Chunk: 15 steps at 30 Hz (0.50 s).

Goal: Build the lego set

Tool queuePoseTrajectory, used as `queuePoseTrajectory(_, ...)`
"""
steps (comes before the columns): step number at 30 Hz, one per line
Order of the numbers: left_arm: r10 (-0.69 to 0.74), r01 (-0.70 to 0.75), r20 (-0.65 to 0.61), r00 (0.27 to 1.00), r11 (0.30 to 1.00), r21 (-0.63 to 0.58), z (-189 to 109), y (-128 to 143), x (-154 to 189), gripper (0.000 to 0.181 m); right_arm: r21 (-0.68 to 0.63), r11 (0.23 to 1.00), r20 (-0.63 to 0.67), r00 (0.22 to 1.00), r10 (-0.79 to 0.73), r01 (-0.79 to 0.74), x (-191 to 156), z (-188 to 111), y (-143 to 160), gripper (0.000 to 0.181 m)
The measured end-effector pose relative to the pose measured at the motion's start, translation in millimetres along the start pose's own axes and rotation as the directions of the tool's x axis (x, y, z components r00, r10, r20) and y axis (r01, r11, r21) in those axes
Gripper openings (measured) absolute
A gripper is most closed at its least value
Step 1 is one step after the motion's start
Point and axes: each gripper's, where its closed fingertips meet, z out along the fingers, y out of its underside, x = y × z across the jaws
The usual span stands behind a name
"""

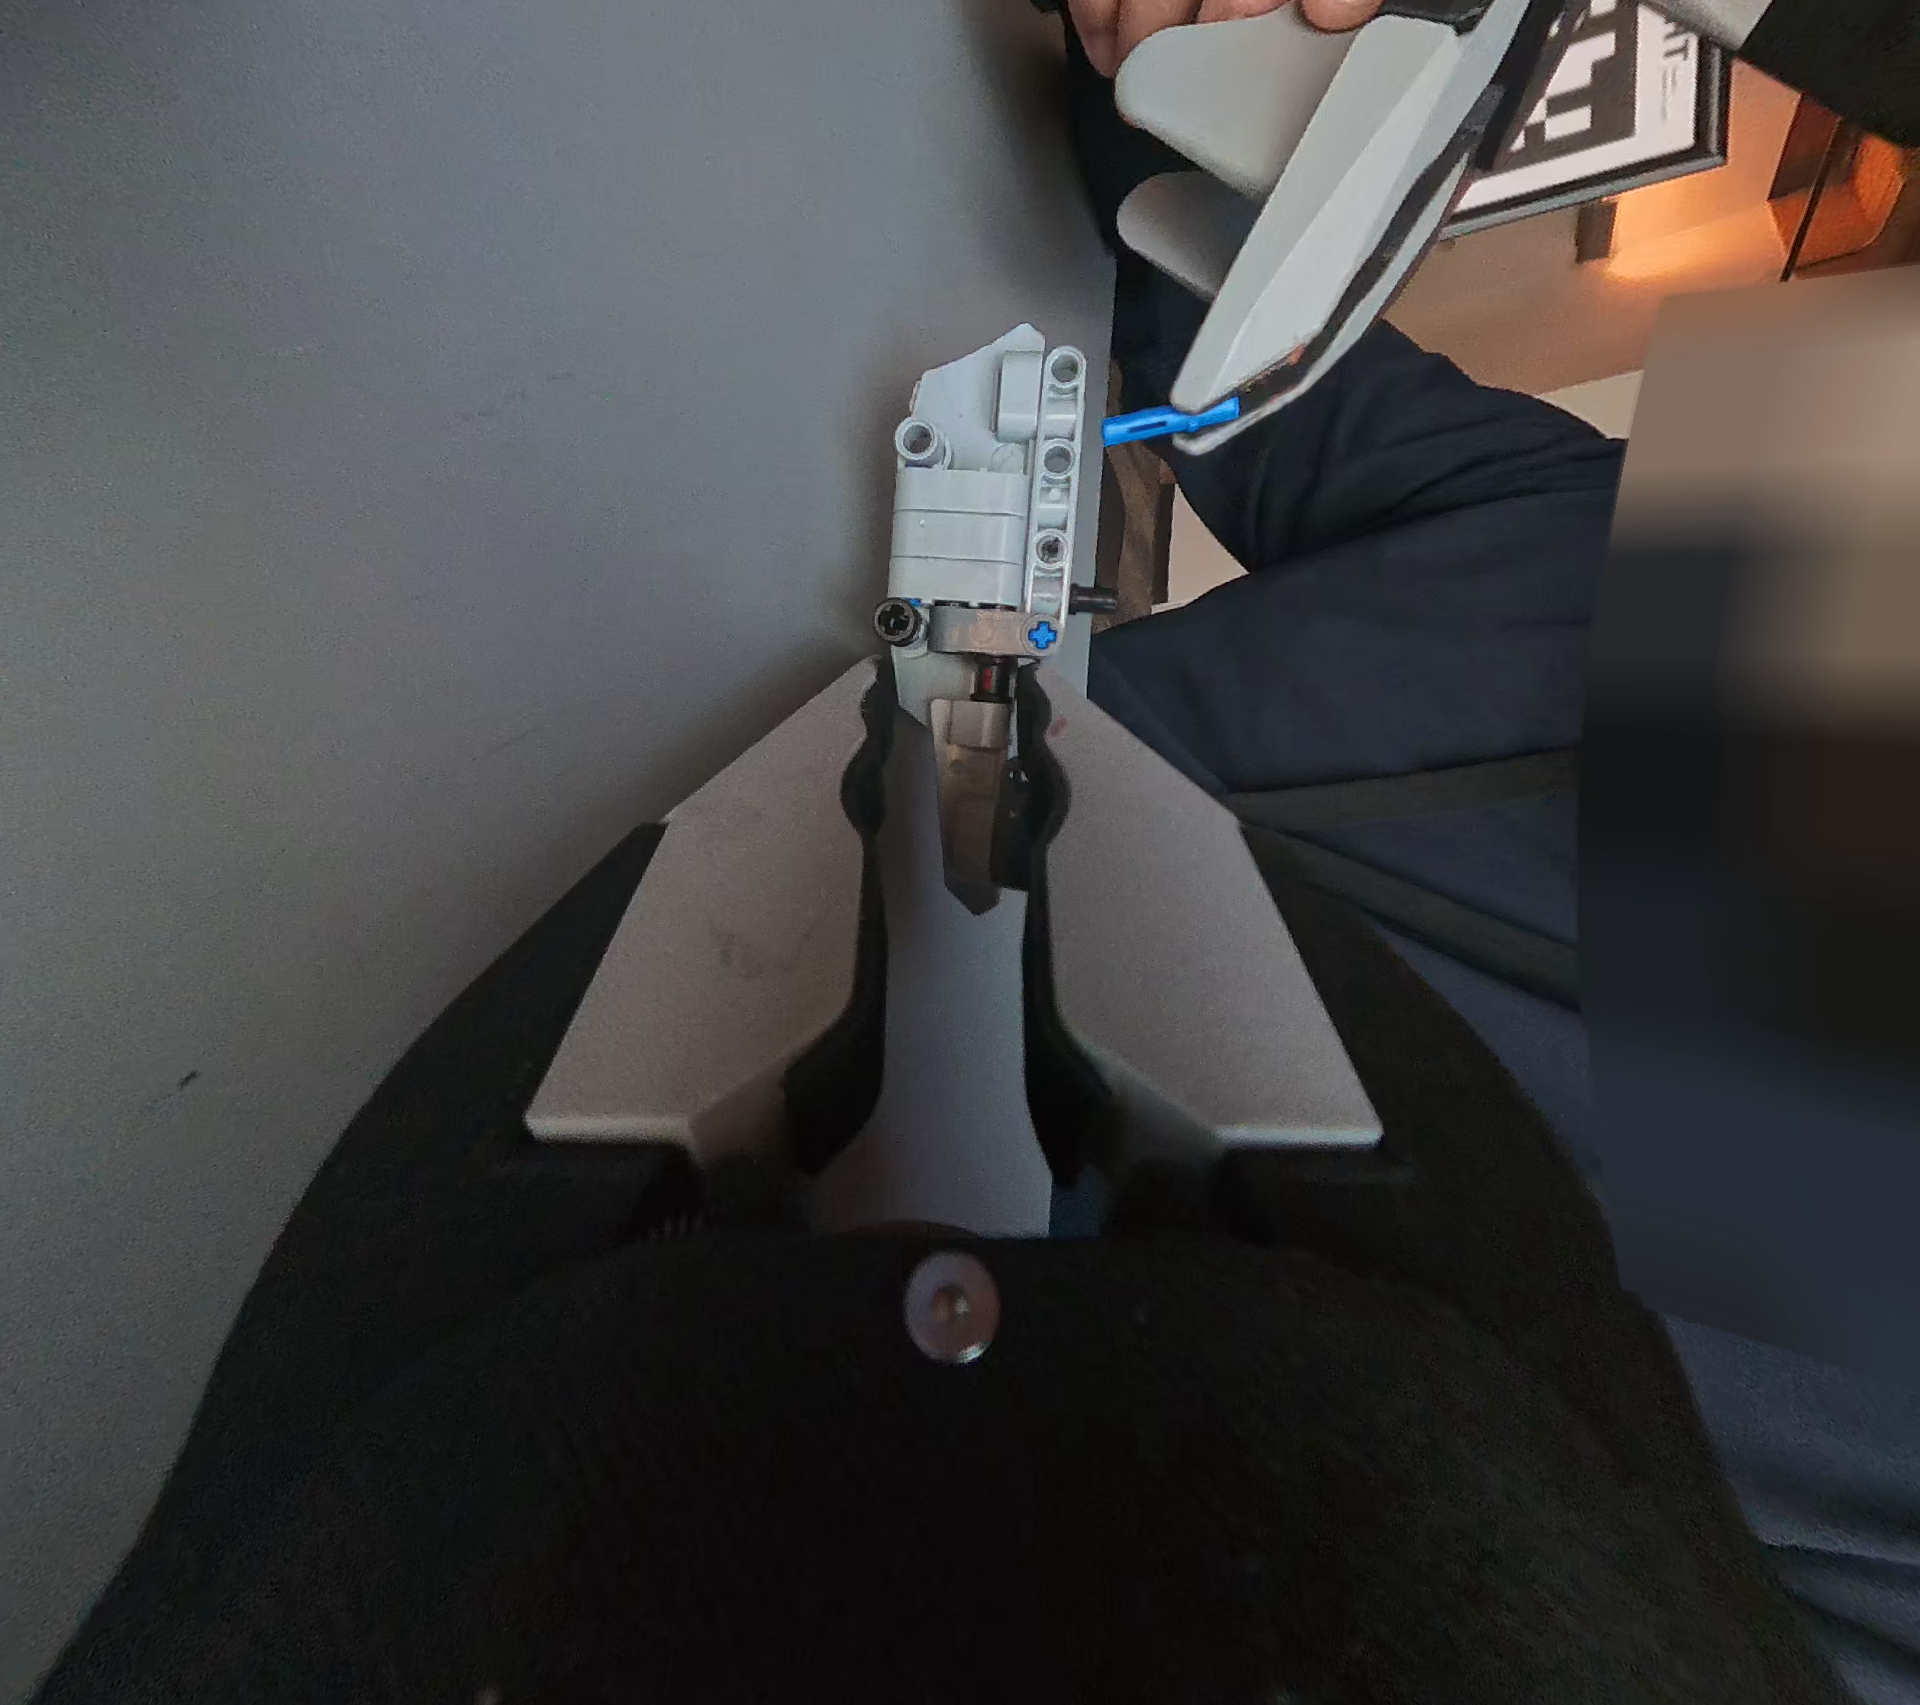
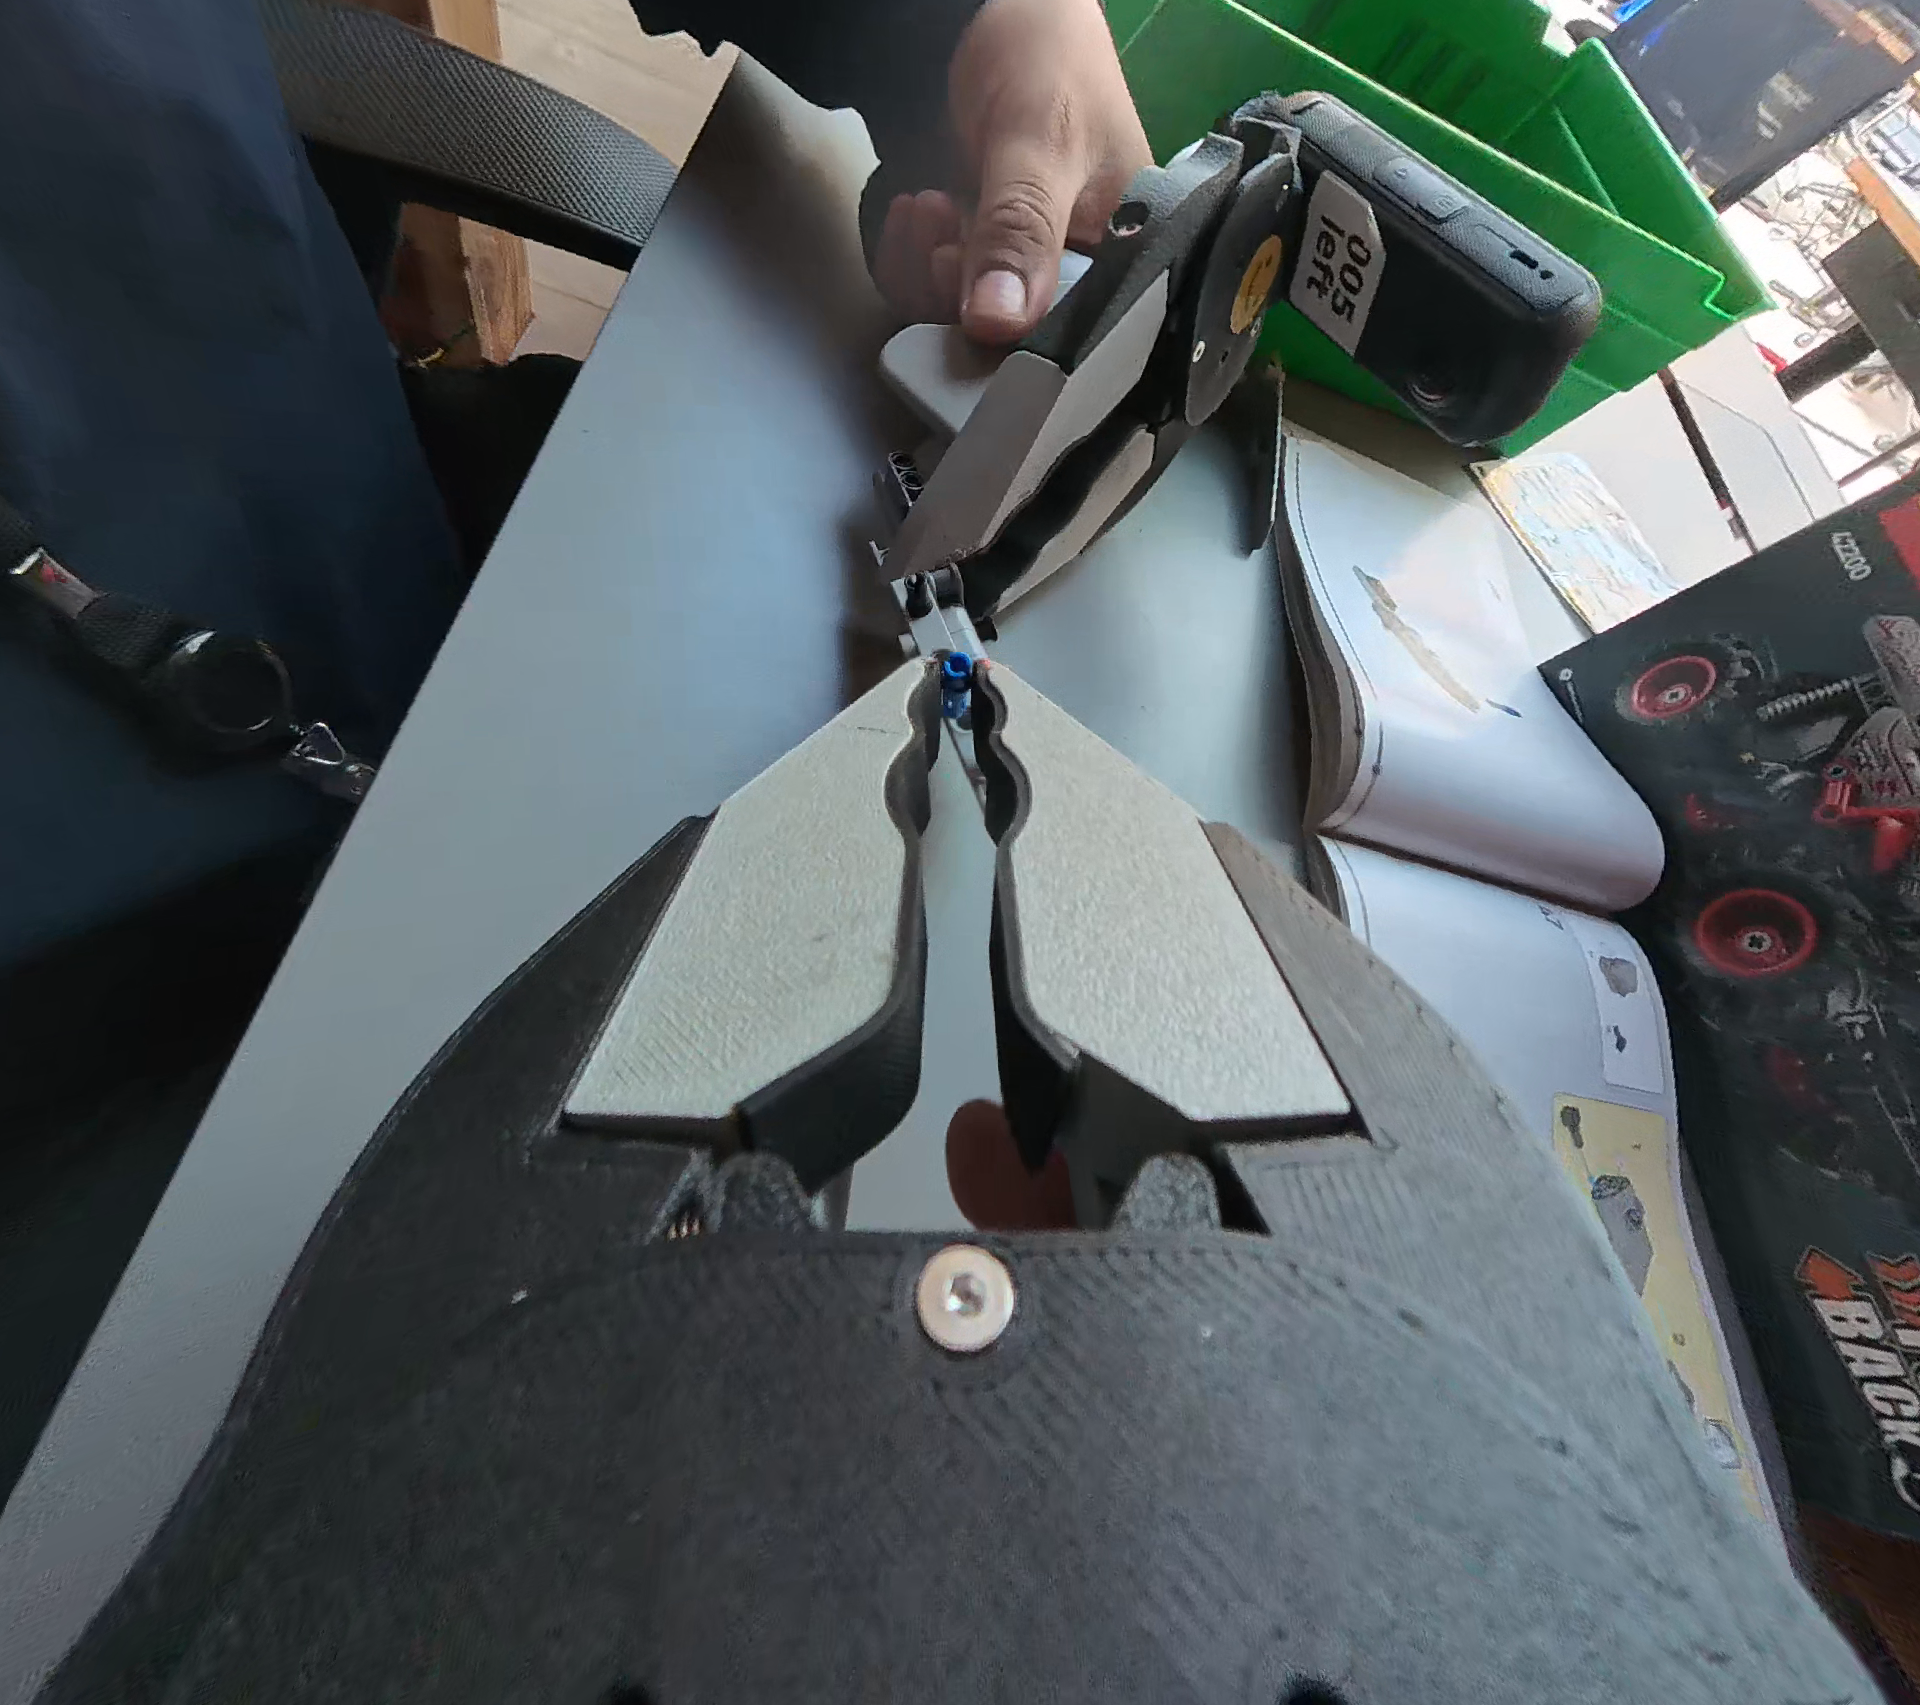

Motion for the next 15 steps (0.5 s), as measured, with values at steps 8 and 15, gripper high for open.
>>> queuePoseTrajectory(8,0.003,-0.003,-0.005,1.000,1.000,-0.010,1,0,1,0.020,0.012,1.000,-0.019,0.999,0.027,-0.027,10,-6,1,0.002)
queuePoseTrajectory(15,-0.012,0.012,-0.013,1.000,1.000,-0.009,1,0,1,0.019,-0.001,0.995,0.009,0.995,0.101,-0.101,10,-8,4,0.002)
